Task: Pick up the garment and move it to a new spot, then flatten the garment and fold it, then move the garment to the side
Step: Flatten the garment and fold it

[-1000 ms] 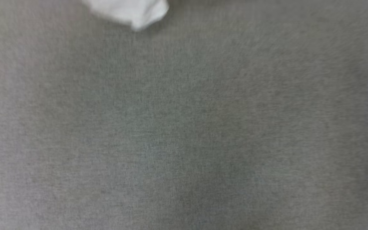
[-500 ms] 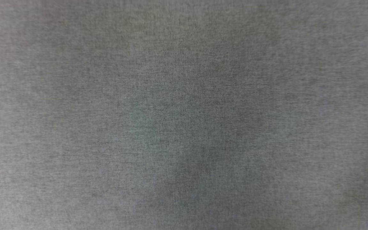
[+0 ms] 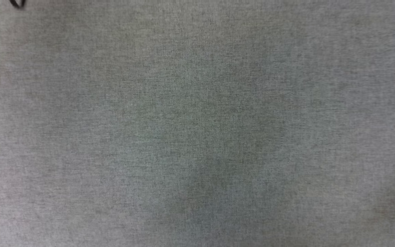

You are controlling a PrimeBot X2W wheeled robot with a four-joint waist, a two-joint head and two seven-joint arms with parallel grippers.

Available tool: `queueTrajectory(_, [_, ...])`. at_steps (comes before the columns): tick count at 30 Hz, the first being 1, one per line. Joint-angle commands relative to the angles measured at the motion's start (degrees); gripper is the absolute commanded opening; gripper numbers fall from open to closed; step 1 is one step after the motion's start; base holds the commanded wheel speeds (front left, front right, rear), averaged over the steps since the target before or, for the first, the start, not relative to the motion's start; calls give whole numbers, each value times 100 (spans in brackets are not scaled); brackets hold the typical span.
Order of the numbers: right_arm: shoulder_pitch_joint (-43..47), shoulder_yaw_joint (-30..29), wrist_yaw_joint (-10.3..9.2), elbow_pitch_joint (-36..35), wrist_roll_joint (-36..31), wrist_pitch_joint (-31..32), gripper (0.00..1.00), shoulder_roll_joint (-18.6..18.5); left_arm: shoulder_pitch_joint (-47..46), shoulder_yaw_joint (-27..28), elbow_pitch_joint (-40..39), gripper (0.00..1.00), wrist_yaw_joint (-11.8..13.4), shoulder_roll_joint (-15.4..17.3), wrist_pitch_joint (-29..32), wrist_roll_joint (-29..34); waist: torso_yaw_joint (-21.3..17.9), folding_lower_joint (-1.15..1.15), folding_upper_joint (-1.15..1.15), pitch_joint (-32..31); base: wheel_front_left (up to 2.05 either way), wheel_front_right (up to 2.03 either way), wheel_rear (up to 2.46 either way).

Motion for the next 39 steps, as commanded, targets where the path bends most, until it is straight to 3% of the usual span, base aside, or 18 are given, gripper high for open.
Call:
queueTrajectory(1, [369,64,-5,-74,111,-91,0,-28,469,98,-213,0,5,96,-31,-48,-40,0,0,-147,0,0,0])
queueTrajectory(11, [1971,594,-5,-500,536,-347,0,-171,2915,951,-1340,0,5,418,-26,79,-140,0,0,-981,0,0,0])
queueTrajectory(16, [2598,918,-5,-523,692,-409,0,-24,4190,1272,-1629,0,5,500,-27,161,-287,0,0,-1449,0,0,0])
queueTrajectory(28, [3899,1652,-5,-848,1219,-371,0,-243,6575,2064,-2232,0,5,141,-28,88,-279,0,0,-2584,0,0,0])
queueTrajectory(39, [5255,2041,-5,-1226,1831,-928,0,-480,8203,2552,-2698,0,5,-122,-28,162,-257,0,0,-3417,0,0,0])
